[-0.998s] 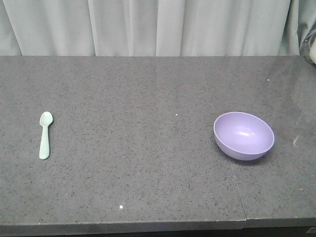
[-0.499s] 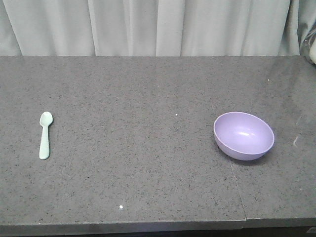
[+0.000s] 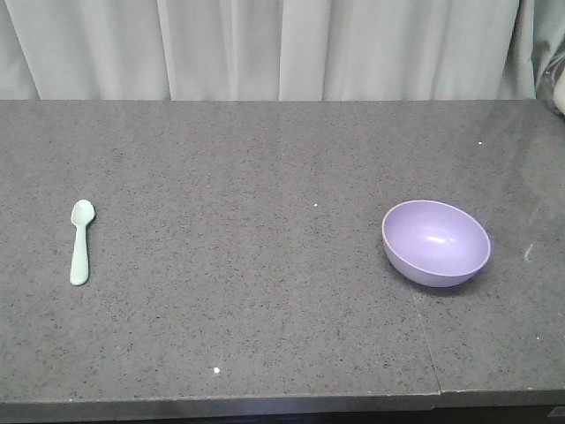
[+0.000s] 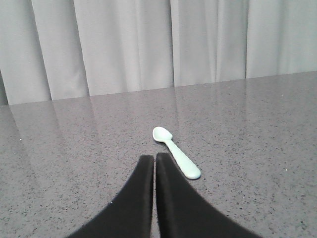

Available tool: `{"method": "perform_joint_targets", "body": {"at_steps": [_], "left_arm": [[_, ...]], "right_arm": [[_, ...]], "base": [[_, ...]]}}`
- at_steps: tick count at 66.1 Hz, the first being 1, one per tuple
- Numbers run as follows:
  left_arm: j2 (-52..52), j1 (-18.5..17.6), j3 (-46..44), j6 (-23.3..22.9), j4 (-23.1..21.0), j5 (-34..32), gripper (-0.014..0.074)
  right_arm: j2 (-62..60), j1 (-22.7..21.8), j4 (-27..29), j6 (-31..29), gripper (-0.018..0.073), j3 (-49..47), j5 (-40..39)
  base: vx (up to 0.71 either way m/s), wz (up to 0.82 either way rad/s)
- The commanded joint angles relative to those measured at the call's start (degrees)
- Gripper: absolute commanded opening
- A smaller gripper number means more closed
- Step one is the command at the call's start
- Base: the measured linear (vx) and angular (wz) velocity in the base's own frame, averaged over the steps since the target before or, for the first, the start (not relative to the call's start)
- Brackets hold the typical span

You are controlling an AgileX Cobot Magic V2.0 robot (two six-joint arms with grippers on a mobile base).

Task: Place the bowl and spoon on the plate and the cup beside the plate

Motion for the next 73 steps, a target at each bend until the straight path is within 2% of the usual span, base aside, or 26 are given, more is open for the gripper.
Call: {"method": "perform_joint_targets", "body": {"at_steps": [1, 23, 32, 36, 42, 45, 54, 67, 73], "left_arm": [[-0.85, 0.00, 1.72, -0.46, -0.49, -3.94, -0.0006], [-0.85, 0.00, 1.72, -0.46, -0.49, -4.41, -0.0006], [-0.85, 0.00, 1.21, -1.55, -0.73, -7.94, -0.0006], [-0.85, -0.07, 1.14, -4.15, -1.58, -11.29, -0.0006], [-0.85, -0.07, 1.14, -10.91, -5.01, -17.03, -0.0006], [-0.85, -0.07, 1.14, -16.75, -7.34, -20.33, -0.0006], [-0.85, -0.07, 1.14, -31.69, -12.66, -27.26, -0.0006], [-0.85, -0.07, 1.14, -39.50, -12.54, -28.05, -0.0006], [-0.85, -0.07, 1.14, -45.05, -12.54, -28.69, -0.0006]], "right_arm": [[-0.78, -0.21, -0.19, 0.07, -0.0005, 0.91, -4.35], [-0.78, -0.21, -0.19, 0.07, -0.0005, 0.91, -4.35], [-0.78, -0.21, 0.44, 0.96, -0.0005, 0.91, -5.86], [-0.78, -0.21, 2.30, 3.24, -0.0005, 0.91, -7.56], [-0.78, -0.21, 8.16, 7.79, -0.0005, 0.91, -9.71], [-0.78, -0.21, 11.05, 9.86, -0.0005, 0.91, -10.55], [-0.78, -0.21, 17.79, 10.09, -0.0005, 0.91, -10.88], [-0.78, -0.21, 20.46, 10.25, -0.0005, 0.71, -10.88], [-0.78, -0.21, 21.26, 11.85, -0.0005, -0.96, -9.92]], "base": [[0.00, 0.00], [0.00, 0.00], [0.00, 0.00], [0.00, 0.00], [0.00, 0.00], [0.00, 0.00], [0.00, 0.00], [0.00, 0.00], [0.00, 0.00]]}}
